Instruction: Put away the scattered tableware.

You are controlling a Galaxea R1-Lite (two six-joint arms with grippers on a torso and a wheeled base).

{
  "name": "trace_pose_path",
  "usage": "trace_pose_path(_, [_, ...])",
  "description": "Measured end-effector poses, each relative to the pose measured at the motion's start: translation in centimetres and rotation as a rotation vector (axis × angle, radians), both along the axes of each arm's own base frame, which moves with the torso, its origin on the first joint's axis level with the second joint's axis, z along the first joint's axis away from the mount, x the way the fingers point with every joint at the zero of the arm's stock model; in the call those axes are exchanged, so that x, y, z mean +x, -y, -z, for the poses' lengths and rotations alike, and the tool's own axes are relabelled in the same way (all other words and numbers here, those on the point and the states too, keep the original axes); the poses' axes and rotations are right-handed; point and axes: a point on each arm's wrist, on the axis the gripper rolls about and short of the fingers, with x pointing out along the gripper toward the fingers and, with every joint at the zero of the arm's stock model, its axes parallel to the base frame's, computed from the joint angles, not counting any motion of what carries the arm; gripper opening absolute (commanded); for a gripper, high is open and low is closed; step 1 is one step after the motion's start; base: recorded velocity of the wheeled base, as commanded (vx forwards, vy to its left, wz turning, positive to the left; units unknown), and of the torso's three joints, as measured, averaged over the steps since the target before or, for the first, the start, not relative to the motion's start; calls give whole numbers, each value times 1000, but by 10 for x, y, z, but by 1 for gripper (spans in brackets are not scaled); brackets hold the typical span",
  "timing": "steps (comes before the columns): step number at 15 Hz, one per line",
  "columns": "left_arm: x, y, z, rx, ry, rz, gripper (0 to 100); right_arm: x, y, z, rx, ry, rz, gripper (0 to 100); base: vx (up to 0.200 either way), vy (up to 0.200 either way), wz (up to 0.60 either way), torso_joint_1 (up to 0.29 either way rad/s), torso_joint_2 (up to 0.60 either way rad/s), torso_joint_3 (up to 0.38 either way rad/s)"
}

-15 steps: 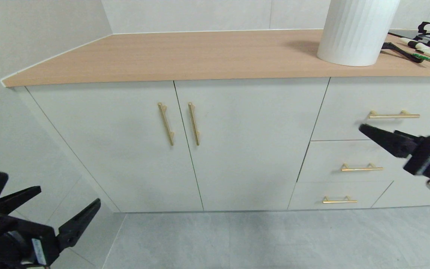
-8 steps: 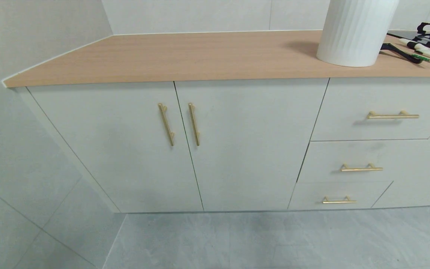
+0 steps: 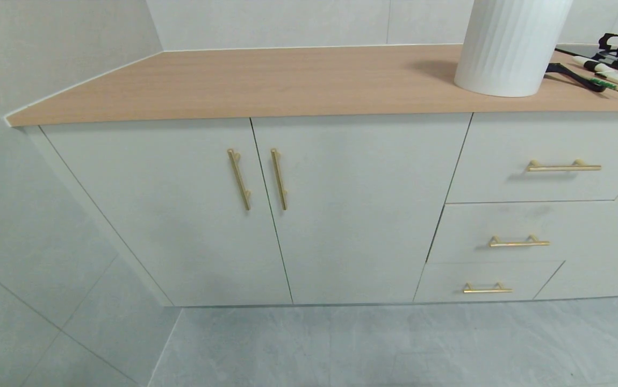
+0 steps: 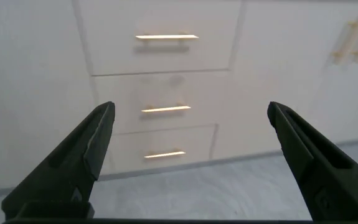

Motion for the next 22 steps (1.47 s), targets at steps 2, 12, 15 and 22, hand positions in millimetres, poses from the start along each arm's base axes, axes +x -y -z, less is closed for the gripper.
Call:
trace_pose_path(2, [-2, 2, 14, 8, 3, -39, 100, 7, 0, 15, 3, -5, 26, 100, 0, 0, 0, 0, 0, 0])
trace_pose_path(12, [9, 12, 72, -47, -179, 299, 100, 27, -4, 65, -19, -146, -178, 100, 0, 0, 0, 0, 0, 0])
trace_pose_path(15, [9, 12, 72, -46, -175, 303, 100, 28, -5, 70, -17, -193, -217, 100, 0, 0, 0, 0, 0, 0])
trace_pose_path(22, [9, 12, 72, -45, -174, 303, 100, 28, -5, 71, 33, -187, -222, 100, 0, 0, 0, 0, 0, 0])
